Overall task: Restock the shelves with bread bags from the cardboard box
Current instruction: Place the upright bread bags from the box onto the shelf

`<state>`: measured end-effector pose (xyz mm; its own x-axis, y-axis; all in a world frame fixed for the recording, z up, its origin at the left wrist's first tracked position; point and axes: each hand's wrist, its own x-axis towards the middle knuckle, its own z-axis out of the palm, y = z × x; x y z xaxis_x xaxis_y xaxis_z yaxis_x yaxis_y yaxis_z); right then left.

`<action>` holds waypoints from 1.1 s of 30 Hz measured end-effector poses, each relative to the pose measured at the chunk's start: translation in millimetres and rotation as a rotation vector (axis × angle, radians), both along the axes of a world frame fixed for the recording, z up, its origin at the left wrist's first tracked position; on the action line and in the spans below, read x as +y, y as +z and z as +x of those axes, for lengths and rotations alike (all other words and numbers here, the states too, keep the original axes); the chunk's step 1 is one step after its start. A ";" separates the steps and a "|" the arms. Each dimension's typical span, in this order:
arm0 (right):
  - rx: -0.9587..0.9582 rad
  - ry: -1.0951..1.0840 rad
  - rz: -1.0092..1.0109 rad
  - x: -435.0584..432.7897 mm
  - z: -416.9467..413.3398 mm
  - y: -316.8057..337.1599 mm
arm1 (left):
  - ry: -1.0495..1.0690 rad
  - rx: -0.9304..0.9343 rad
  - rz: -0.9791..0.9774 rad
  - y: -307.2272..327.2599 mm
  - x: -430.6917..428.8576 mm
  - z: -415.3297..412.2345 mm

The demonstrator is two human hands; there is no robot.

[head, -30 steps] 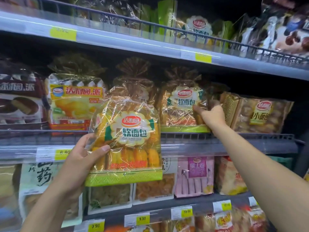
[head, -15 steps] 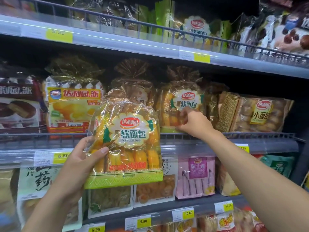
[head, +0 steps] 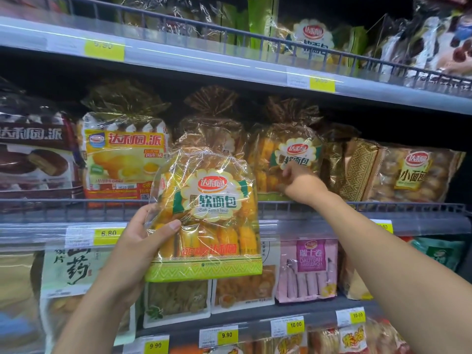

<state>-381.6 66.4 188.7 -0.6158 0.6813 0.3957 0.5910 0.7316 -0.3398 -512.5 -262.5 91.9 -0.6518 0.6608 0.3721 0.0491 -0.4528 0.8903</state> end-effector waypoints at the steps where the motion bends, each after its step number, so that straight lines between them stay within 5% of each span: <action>1: 0.028 0.025 -0.003 -0.4 3.9 -1.4 | 0.002 0.002 0.003 0.2 0.3 1.1; 11: 0.295 0.213 0.078 -57.5 43.7 -4.5 | 0.027 -0.035 0.040 0.2 5.2 13.7; 17: 0.223 0.443 -0.517 -101.5 52.3 -10.7 | 0.071 -0.085 0.093 21.2 3.2 24.6; 20: 0.278 0.420 -0.653 -105.8 48.1 -7.5 | 0.053 -0.076 0.070 40.0 9.3 20.5; 33: 0.472 0.345 -0.639 -83.4 -2.9 39.5 | 0.397 0.329 -0.336 133.3 60.9 -31.8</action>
